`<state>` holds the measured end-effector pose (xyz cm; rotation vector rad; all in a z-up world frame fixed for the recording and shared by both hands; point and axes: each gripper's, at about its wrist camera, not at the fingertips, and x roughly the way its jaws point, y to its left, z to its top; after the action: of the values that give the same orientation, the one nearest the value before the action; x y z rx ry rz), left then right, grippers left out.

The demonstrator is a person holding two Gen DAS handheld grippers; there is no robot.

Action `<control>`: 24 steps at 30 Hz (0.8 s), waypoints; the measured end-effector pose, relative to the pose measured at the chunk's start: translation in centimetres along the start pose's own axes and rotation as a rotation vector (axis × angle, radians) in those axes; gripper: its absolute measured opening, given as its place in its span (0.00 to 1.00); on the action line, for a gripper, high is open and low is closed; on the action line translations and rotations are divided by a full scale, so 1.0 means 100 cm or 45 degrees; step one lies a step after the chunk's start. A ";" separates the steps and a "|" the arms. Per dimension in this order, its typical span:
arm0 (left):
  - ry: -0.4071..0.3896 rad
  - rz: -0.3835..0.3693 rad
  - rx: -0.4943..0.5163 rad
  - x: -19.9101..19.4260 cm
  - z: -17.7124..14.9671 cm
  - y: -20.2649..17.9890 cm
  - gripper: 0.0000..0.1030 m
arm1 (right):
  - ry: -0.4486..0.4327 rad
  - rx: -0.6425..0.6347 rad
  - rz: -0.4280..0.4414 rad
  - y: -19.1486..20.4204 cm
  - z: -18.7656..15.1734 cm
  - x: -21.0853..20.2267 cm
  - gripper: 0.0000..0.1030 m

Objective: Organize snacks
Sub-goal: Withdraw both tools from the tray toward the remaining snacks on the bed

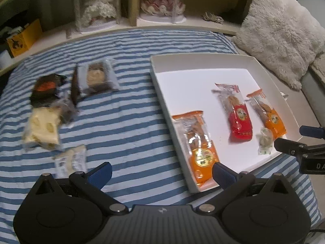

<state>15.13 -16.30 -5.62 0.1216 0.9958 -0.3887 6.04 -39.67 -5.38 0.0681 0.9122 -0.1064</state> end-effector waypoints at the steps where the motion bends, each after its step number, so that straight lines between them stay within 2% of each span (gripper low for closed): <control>1: -0.007 0.007 -0.002 -0.004 0.000 0.004 1.00 | -0.005 0.002 0.005 0.002 0.000 -0.002 0.99; 14: -0.088 0.105 -0.103 -0.044 -0.006 0.070 1.00 | -0.083 -0.021 0.078 0.034 0.005 -0.015 0.99; 24: -0.136 0.170 -0.215 -0.051 -0.013 0.125 1.00 | -0.143 -0.064 0.158 0.077 0.005 -0.018 0.99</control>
<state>16.33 -3.07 -2.99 0.0141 0.9058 -0.1863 6.27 -31.93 -3.50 0.0707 0.7959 0.0277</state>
